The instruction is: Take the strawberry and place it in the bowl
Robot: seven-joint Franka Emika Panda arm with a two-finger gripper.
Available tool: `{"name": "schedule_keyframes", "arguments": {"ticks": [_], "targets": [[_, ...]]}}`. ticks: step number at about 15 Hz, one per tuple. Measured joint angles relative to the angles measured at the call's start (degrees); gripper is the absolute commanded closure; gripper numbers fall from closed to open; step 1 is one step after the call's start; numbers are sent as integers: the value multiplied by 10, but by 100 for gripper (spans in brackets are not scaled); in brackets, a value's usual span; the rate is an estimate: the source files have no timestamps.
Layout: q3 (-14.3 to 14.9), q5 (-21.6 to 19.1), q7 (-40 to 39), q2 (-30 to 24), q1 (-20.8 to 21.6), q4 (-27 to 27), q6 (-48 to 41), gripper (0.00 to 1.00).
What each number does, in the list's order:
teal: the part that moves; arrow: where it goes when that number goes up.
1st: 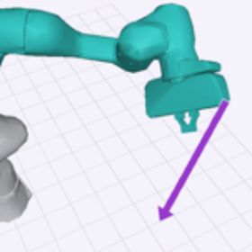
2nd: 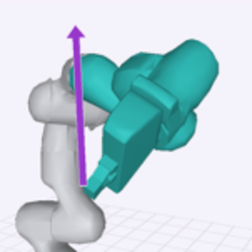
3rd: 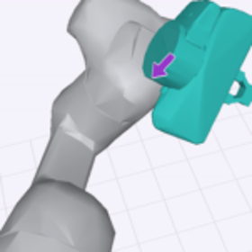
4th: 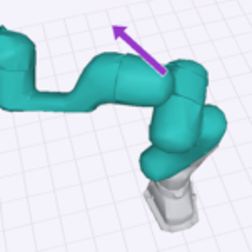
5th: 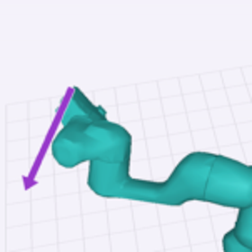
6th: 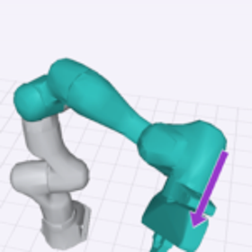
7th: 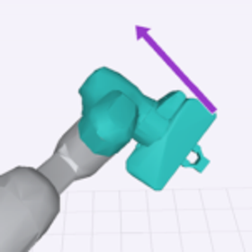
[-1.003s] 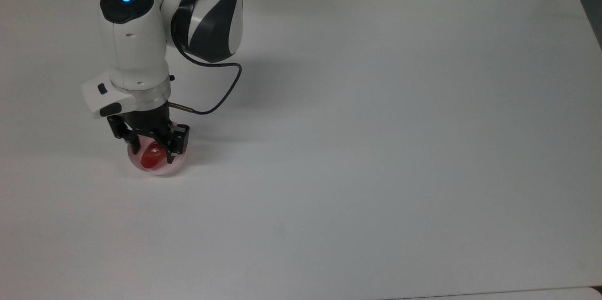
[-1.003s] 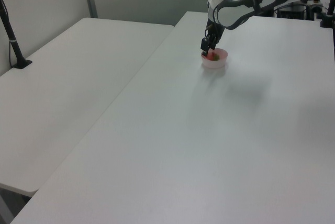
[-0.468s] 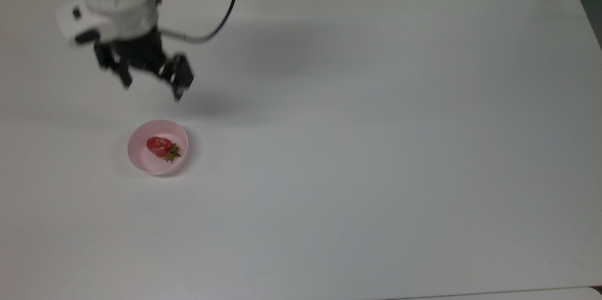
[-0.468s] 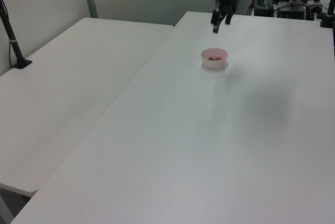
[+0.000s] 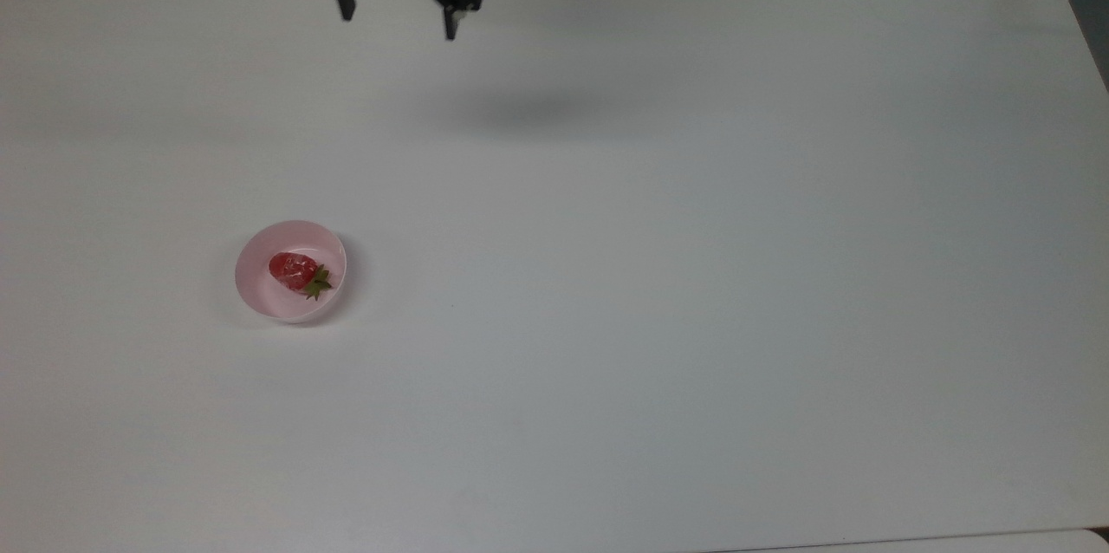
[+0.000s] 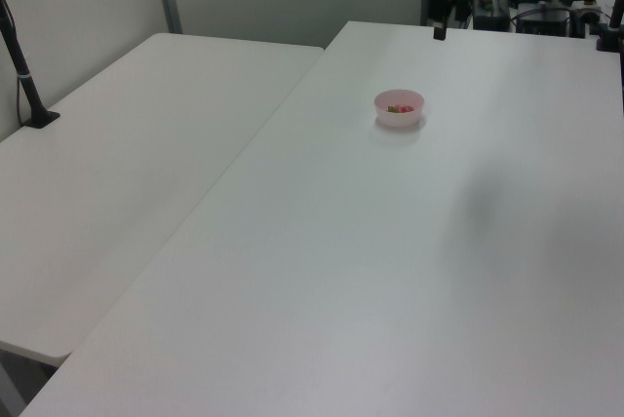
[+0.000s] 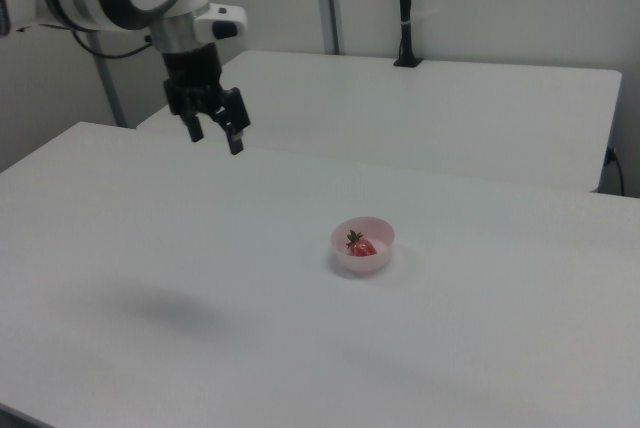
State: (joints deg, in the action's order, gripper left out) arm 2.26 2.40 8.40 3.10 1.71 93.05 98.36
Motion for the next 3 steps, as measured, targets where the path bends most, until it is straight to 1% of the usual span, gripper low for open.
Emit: {"name": "schedule_keyframes", "arguments": {"ticks": [3], "targets": [[-15, 0, 0, -11, 10, 19, -15, 0]]}}
